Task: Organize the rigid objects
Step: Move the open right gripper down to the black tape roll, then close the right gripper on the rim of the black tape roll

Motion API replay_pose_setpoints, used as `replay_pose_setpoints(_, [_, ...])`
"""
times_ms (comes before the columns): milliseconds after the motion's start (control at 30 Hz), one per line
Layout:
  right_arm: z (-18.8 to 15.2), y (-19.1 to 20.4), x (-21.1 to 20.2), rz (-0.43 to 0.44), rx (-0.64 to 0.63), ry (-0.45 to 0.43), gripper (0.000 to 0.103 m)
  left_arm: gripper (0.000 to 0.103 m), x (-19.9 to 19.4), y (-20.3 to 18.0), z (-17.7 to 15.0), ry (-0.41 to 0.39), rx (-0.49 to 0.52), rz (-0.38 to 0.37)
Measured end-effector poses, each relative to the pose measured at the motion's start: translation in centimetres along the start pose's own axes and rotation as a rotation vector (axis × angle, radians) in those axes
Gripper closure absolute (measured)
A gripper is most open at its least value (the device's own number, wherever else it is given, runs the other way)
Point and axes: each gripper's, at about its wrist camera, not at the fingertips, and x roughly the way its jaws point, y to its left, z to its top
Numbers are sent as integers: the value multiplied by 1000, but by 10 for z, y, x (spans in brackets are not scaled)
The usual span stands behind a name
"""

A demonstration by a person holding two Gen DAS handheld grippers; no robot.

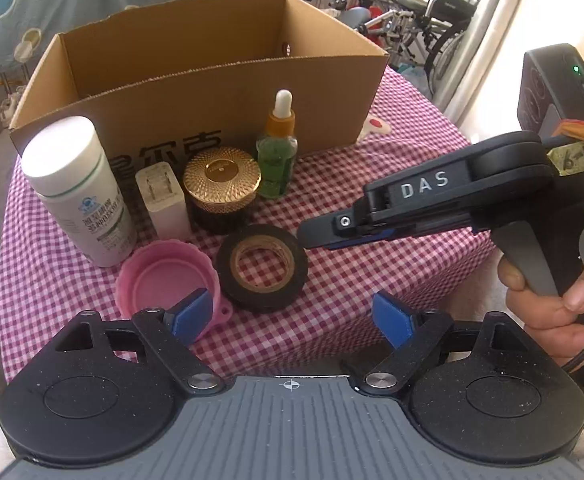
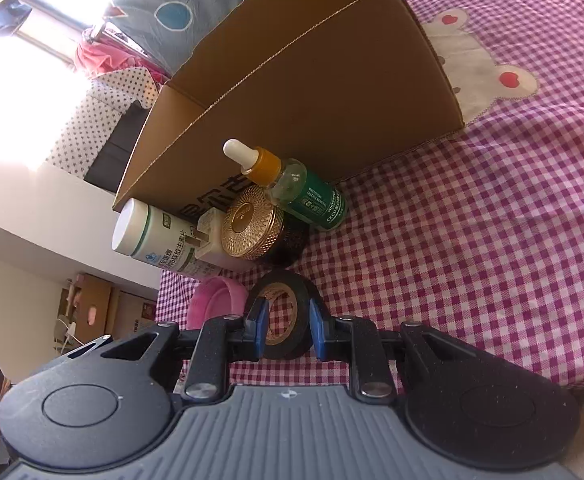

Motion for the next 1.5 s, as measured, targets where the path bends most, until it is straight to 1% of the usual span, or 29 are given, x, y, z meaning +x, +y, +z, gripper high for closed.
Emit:
replay_pose_setpoints(100, [1, 7, 13, -44, -59, 19, 79, 17, 8, -3, -1, 18, 4, -9])
replay_pose_setpoints(233, [-1, 18, 22, -106, -137, 29, 79, 17, 11, -9, -3, 15, 29, 8])
replay_pose_setpoints(467, [0, 27, 26, -136, -214, 17, 80, 17, 18, -15, -2, 13, 57, 37])
replay_pose_setpoints(567, [-2, 30, 27, -152, -247, 7, 82, 18, 20, -19, -3, 11, 70, 42])
replay_pose_setpoints(833, [-6, 39, 29, -182, -328, -3, 82, 18, 23, -31, -4, -6, 107, 60])
replay_pose_setpoints(1067, [-3, 33, 24, -189, -333, -3, 81, 18, 29, -39, -1, 2, 115, 64])
replay_pose_setpoints(1233, [-2, 20, 12, -209, -303, -22, 81, 18, 34, -38, 4, -2, 118, 60])
replay_pose_setpoints(1500, [-5, -8, -11, -237, -215, -62, 81, 25, 50, -39, 16, 9, 115, 35])
